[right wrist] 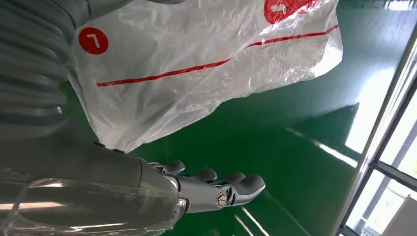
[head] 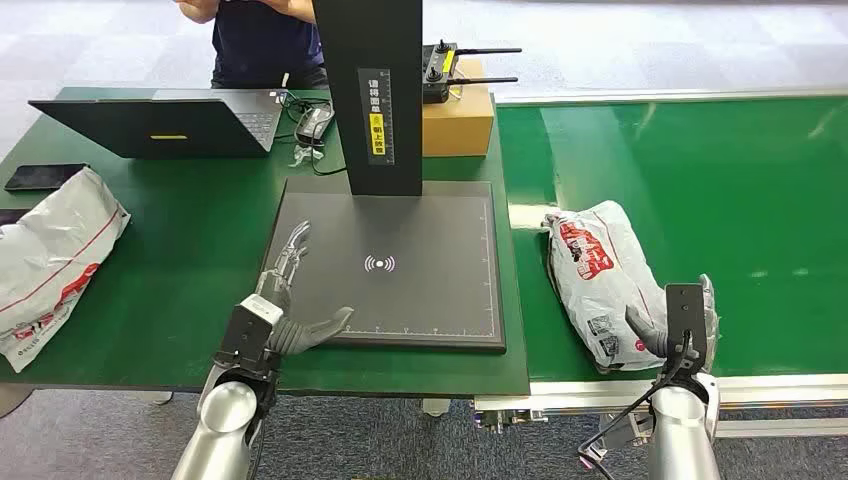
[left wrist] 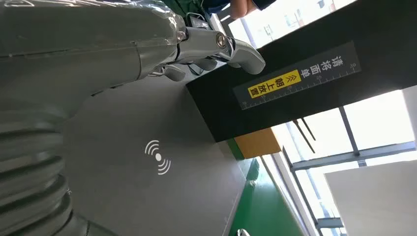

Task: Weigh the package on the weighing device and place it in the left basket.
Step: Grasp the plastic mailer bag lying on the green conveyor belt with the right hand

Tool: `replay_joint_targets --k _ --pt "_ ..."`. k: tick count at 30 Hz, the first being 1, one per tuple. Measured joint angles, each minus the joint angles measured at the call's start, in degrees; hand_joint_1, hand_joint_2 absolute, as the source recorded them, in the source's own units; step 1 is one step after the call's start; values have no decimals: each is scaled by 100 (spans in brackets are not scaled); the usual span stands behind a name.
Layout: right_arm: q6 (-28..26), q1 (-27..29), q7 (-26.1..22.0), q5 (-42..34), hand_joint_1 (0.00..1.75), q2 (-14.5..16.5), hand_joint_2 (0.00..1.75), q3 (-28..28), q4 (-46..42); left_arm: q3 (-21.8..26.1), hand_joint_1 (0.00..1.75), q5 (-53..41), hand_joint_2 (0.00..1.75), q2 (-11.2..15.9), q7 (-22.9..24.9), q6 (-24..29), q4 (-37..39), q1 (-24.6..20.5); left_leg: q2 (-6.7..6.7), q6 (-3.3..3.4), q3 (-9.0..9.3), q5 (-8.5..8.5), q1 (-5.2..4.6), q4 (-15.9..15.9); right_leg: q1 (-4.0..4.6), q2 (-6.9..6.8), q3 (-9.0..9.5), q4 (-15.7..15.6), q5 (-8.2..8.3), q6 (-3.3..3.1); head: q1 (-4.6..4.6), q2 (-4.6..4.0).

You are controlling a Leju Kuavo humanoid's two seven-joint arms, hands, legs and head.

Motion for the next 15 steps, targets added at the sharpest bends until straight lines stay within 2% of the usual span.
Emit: replay_joint_targets --k 8,15 --pt "-27 -624 -1 423 0 -128 175 65 828 15 0 -28 175 0 80 -19 -176 82 0 0 -1 2 0 0 1 0 1 1 1 -1 -1 0" --pt "-20 -1305 -25 889 0 -167 175 518 1928 -1 0 -5 175 0 95 -10 -198 90 -2 0 0 5 0 0 1 -6 1 2 1 -2 -1 0"
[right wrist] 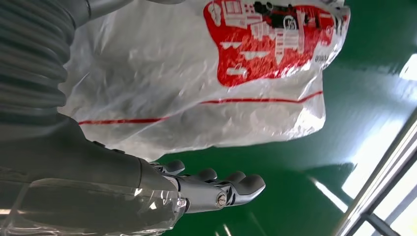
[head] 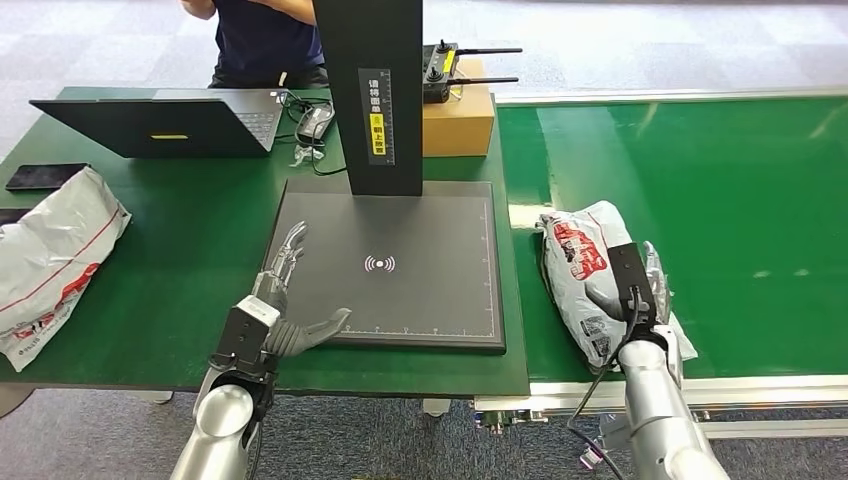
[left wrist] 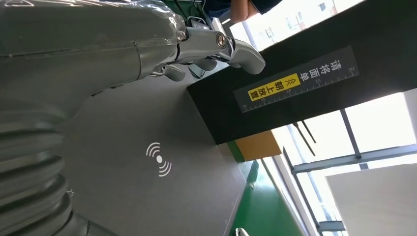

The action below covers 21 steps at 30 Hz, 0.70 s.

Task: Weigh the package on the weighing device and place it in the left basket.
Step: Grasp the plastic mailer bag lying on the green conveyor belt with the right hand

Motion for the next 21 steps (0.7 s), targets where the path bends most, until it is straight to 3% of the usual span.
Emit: replay_joint_targets --k 14,21 --pt "113 -394 -203 177 0 75 175 900 748 -107 0 139 175 21 -3 145 0 25 -1 0 -3 0 0 0 0 -1 0 1 0 1 0 0" --pt "-779 -368 700 910 0 130 175 1385 842 -196 0 194 175 37 28 177 1 82 -1 0 -2 0 0 0 0 -1 -3 0 -1 0 0 0"
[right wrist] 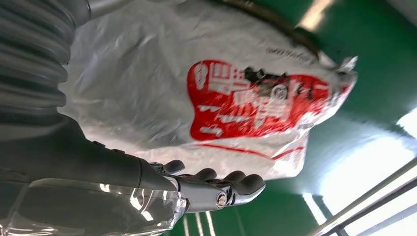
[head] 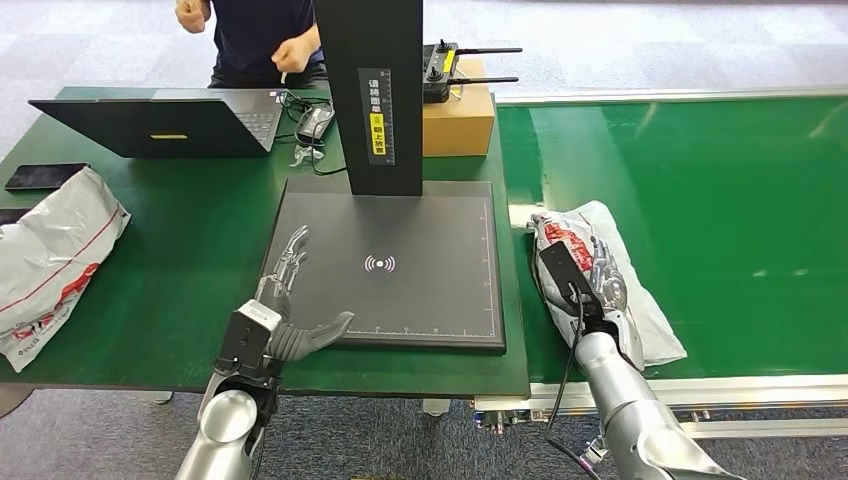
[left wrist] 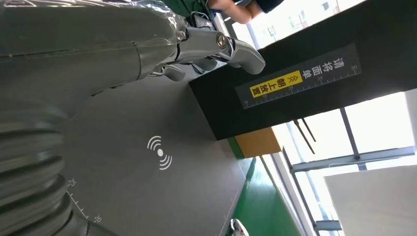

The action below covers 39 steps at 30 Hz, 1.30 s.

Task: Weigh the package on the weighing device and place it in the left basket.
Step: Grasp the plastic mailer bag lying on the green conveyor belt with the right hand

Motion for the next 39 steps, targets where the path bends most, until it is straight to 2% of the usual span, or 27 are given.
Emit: replay_joint_targets --k 3,6,12,17,27,28,29,31,33,36,39 --pt "-409 12 604 531 0 -18 175 191 110 -56 0 21 175 1 33 -8 4 -20 1 0 0 0 0 0 0 0 0 0 0 0 0 0" --pt "-579 29 1040 918 0 -50 175 349 240 -108 0 41 175 2 55 -13 20 -46 1 0 0 0 0 0 0 0 0 0 0 0 1 0" --pt "-586 87 1366 1082 0 -86 175 469 408 -145 0 48 175 2 72 -15 30 -56 1 0 1 0 0 0 0 0 0 0 0 0 1 0" --pt "-387 122 1512 1085 0 -89 175 471 465 -172 0 45 175 2 131 -25 30 -55 1 0 3 0 0 0 0 0 1 0 0 0 1 0" --pt "529 103 1745 1064 0 -121 175 378 527 -220 0 36 175 2 213 -87 30 -56 -1 1 20 -1 0 0 0 -2 19 -2 -2 2 0 0" --pt "569 96 1750 1066 4 -122 175 360 539 -221 0 36 175 2 216 -87 30 -56 -2 1 22 -1 0 0 0 -3 21 -3 -2 2 0 0" --pt "598 90 1751 1067 18 -123 175 346 551 -221 0 36 175 2 219 -87 30 -55 -2 2 24 -1 0 0 0 -4 23 -3 -2 3 1 0" --pt "639 86 1739 1068 88 -124 175 329 571 -221 0 36 175 2 227 -89 30 -52 -4 2 27 -1 0 0 0 -6 28 -3 -2 3 1 0" --pt "672 88 1712 1076 147 -122 175 323 583 -221 0 36 175 2 244 -92 29 -50 -5 2 30 -1 -1 0 -1 -7 32 -3 -3 3 1 0" --pt "687 91 1675 1099 167 -122 175 311 595 -220 0 36 175 4 262 -97 28 -49 -6 3 34 -1 -1 0 -1 -8 38 -4 -3 4 1 0" --pt "657 90 1644 1111 169 -124 175 297 596 -218 0 36 175 7 266 -98 25 -46 -6 3 39 -1 -1 0 -1 -8 43 -4 -2 5 1 0"
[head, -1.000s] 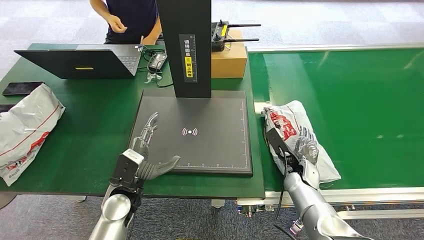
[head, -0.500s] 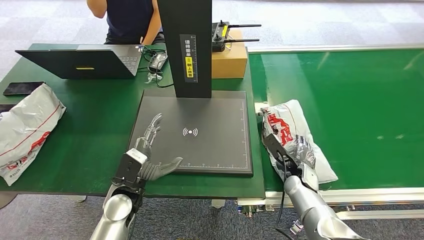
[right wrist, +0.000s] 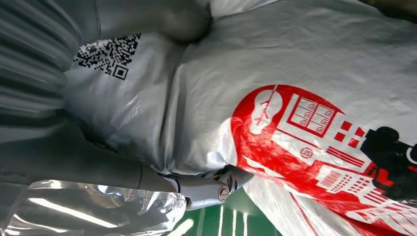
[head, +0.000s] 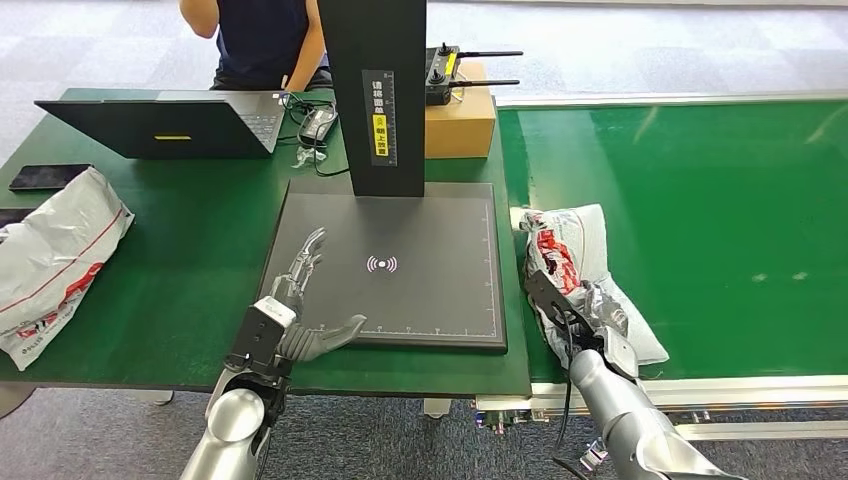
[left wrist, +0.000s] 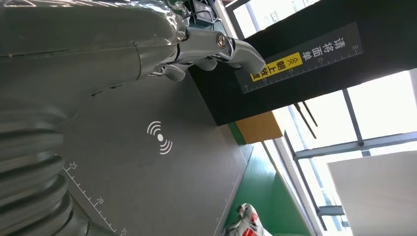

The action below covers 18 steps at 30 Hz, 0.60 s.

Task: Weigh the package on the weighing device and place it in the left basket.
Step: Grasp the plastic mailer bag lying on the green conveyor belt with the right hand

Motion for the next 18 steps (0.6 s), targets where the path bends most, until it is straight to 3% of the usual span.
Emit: replay_joint_targets --k 10,18 --pt "-322 -7 -163 71 162 -13 175 -20 -20 31 0 -2 175 13 5 -2 -63 28 0 0 4 0 0 1 0 0 3 0 0 -1 -1 0" --pt "-1741 243 -201 565 159 -11 175 -19 -337 58 0 -66 175 13 14 -33 -149 57 2 -1 -14 0 0 0 0 3 -16 1 1 -2 -1 0"
